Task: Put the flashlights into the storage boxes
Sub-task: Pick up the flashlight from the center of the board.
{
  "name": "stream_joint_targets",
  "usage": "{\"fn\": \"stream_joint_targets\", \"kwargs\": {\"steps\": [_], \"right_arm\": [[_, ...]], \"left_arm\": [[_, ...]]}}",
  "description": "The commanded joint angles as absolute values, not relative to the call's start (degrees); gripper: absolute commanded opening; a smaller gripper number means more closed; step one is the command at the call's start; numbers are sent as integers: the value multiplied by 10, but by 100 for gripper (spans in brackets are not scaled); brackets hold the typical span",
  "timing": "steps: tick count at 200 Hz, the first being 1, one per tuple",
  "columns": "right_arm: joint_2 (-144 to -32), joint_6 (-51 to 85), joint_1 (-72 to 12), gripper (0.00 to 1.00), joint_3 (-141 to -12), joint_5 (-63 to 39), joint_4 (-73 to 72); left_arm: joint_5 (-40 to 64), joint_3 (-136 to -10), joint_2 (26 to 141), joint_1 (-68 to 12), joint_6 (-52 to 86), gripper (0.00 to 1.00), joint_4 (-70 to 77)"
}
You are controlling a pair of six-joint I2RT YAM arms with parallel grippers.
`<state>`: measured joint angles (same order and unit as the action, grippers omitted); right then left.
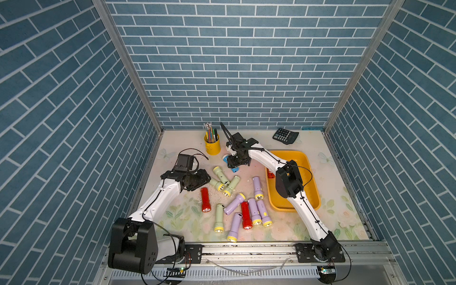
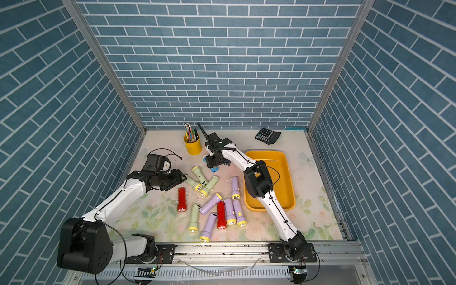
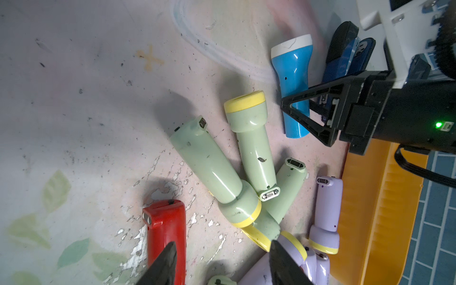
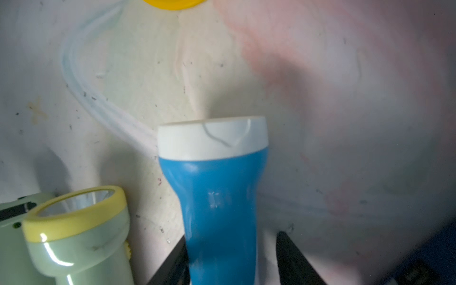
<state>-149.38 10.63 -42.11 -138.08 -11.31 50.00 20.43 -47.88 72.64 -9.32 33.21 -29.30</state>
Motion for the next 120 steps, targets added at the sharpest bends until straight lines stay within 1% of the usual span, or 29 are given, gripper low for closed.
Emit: {"fn": "stream_joint_targets", "kwargs": {"steps": [1,32,48,75,87,97,120], "right_arm": [[-1516,85,-424,52,-1410,-84,505],[-1515,82,-424,41,-1412,-38,514],[-1500,82,-424,35,-1406,-33,516],[-1441,104,-424,32,-1365,-47,496],[-1404,116,-424,31,-1325,-47,474],[-1370,124,-424,30,-1287,-70,453],[-1296,135,-421,30,-1199,-70,426]], "left_arm": [[198,-475,729,-90,327,61,-303],[195,-478,727,-90,325,61,-307],[193,-477,725,-90,325,61,-307],[196,-478,727,-90,323,60,-303],[201,-479,728,-91,324,59,-298],[204,-481,728,-92,326,59,-291],[204,-488,726,-103,327,59,-278]]}}
